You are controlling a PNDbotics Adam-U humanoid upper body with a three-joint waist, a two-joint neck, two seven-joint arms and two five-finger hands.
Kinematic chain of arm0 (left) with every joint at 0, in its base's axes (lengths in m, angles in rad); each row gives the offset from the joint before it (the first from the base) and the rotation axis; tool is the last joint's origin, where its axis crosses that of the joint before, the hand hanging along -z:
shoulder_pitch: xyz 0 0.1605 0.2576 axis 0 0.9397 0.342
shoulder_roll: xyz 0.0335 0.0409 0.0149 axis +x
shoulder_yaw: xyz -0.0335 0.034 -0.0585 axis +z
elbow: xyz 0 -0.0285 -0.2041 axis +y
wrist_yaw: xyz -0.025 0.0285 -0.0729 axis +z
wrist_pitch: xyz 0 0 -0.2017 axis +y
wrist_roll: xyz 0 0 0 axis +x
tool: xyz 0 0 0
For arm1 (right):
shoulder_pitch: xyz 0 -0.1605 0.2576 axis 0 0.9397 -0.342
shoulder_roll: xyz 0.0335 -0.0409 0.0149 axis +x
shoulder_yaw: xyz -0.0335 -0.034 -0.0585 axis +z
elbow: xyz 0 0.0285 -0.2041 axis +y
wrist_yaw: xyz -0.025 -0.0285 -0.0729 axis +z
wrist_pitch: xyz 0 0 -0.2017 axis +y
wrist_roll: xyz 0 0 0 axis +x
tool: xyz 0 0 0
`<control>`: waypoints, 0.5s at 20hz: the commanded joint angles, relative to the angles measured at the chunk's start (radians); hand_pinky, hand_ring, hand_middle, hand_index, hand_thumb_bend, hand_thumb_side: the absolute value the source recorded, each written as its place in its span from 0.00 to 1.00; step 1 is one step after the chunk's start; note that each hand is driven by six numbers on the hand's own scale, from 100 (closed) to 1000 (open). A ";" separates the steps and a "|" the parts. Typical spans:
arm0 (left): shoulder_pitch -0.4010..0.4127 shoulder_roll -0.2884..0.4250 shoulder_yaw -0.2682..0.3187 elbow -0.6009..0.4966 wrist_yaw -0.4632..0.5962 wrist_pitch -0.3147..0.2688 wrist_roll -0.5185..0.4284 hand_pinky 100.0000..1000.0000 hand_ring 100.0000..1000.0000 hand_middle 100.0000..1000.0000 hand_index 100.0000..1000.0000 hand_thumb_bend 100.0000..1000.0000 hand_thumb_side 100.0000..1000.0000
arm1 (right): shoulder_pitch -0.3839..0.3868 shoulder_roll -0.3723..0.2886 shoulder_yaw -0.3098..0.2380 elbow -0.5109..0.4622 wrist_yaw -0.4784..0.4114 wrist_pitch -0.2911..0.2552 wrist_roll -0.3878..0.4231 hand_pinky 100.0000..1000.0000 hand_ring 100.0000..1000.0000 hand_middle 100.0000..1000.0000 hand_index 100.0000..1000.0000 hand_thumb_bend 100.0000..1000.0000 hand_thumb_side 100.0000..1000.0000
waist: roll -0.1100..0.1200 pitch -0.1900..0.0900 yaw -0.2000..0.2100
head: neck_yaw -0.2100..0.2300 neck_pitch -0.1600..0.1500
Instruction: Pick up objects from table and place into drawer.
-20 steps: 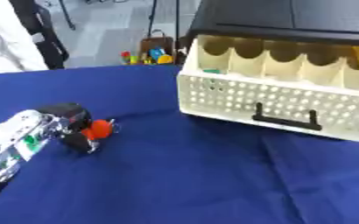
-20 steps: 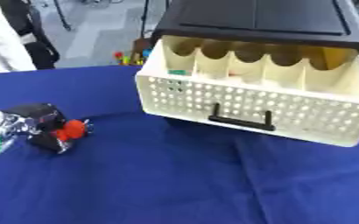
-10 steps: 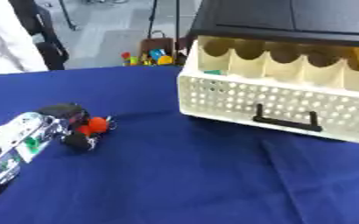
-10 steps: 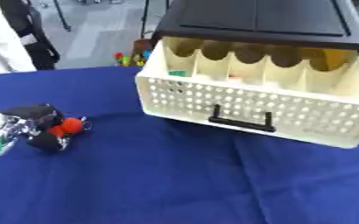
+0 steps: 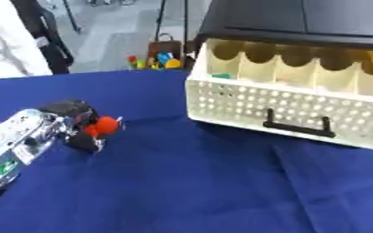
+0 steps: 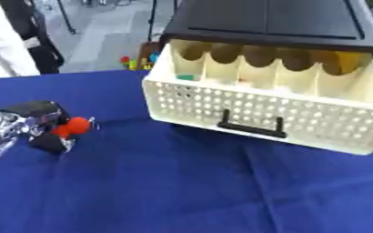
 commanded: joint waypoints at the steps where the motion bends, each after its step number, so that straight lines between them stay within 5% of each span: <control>1: -0.019 0.046 0.026 -0.044 0.005 0.020 -0.010 0.20 0.43 0.42 0.53 0.00 0.39 | -0.008 -0.021 -0.013 -0.007 0.007 0.025 -0.021 0.18 0.34 0.29 0.61 0.00 0.84 | -0.003 -0.028 0.002 | -0.002 0.006; 10: -0.035 0.058 0.073 -0.135 0.005 0.058 -0.005 0.16 0.40 0.39 0.50 0.00 0.35 | -0.003 -0.023 -0.015 -0.007 0.003 0.023 -0.029 0.19 0.34 0.30 0.61 0.00 0.84 | 0.001 -0.043 0.007 | -0.014 0.015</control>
